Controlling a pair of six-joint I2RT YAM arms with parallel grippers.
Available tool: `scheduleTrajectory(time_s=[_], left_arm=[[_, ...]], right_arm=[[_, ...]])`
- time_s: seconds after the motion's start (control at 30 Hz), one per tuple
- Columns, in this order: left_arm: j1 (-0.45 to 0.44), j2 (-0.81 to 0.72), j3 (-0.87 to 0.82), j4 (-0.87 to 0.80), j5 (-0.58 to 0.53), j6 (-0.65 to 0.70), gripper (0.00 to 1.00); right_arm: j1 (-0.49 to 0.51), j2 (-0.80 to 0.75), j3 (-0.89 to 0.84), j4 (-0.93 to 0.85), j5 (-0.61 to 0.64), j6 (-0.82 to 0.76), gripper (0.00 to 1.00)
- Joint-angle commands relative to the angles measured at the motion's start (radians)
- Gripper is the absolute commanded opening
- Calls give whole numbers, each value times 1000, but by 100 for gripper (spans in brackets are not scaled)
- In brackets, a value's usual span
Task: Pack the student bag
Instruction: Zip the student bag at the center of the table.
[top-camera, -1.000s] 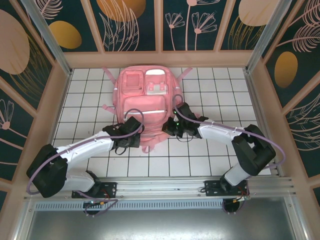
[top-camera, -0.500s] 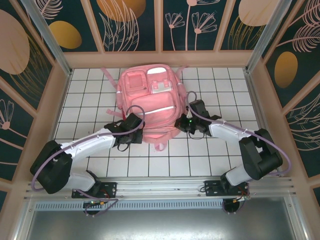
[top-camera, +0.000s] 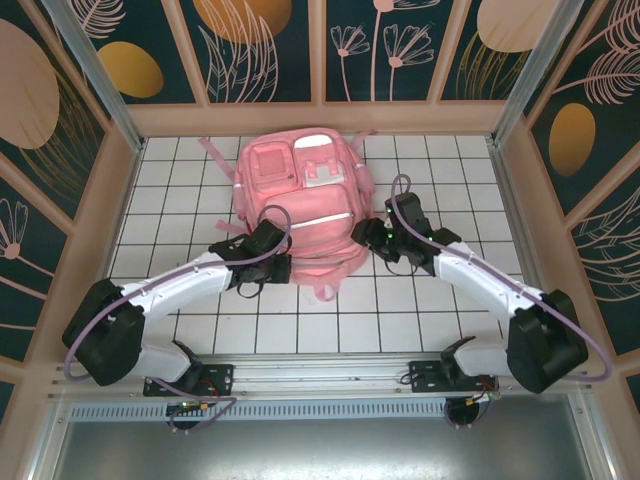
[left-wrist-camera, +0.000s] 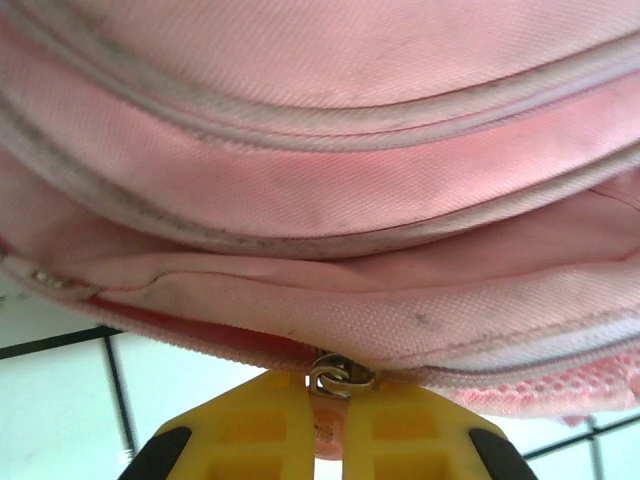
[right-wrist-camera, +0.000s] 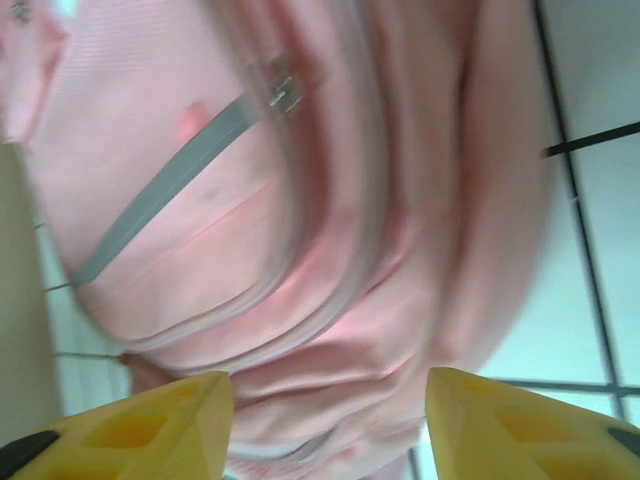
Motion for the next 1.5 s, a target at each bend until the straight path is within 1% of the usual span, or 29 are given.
scheduleTrajectory(time_s=[0.0, 0.07, 0.1, 0.17, 0.27, 0.4, 0.47, 0.6, 0.73, 0.87, 0.93, 1.0, 1.07, 1.13, 1.2, 1.3, 1.47], left_arm=[[-48, 29, 86, 67, 61, -17, 0], [-77, 58, 118, 74, 78, -19, 0], [-95, 75, 162, 79, 84, -18, 0], [-135, 107, 208, 79, 87, -11, 0], [-177, 149, 261, 74, 68, -4, 0], [-205, 194, 291, 77, 45, 1, 0], [-218, 207, 301, 80, 41, 2, 0], [-231, 221, 311, 74, 28, 5, 0], [-231, 211, 292, 79, 20, 3, 0], [-233, 197, 278, 85, 18, 1, 0], [-233, 190, 277, 88, 18, 4, 0], [-233, 188, 277, 84, 8, 9, 0], [-233, 192, 277, 74, -16, 17, 0], [-233, 201, 277, 53, -55, 24, 0], [-233, 211, 279, 22, -112, 22, 0], [-233, 209, 262, 10, -164, 17, 0], [-232, 197, 240, -9, -233, 13, 0]], right_arm=[[38, -9, -2, -14, -101, 170, 48], [62, -12, -12, -14, -129, 228, 48], [74, -21, -22, -14, -132, 260, 48], [88, -45, -48, -10, -131, 311, 50], [89, -95, -104, 1, -117, 393, 54], [97, -139, -187, 85, -117, 504, 57], [95, -135, -200, 119, -112, 517, 58], [91, -105, -168, 166, -85, 515, 58], [87, -67, -155, 188, -54, 523, 54], [82, -3, -155, 212, -49, 533, 51], [80, 32, -156, 234, -49, 537, 47], [81, 58, -152, 261, -50, 535, 38], [83, 71, -136, 248, -20, 526, 28], [81, 68, -120, 191, 44, 521, 14], [80, 55, -116, 144, 103, 518, 1], [69, 38, -134, 127, 132, 508, 0], [47, 24, -163, 114, 147, 492, 0]])
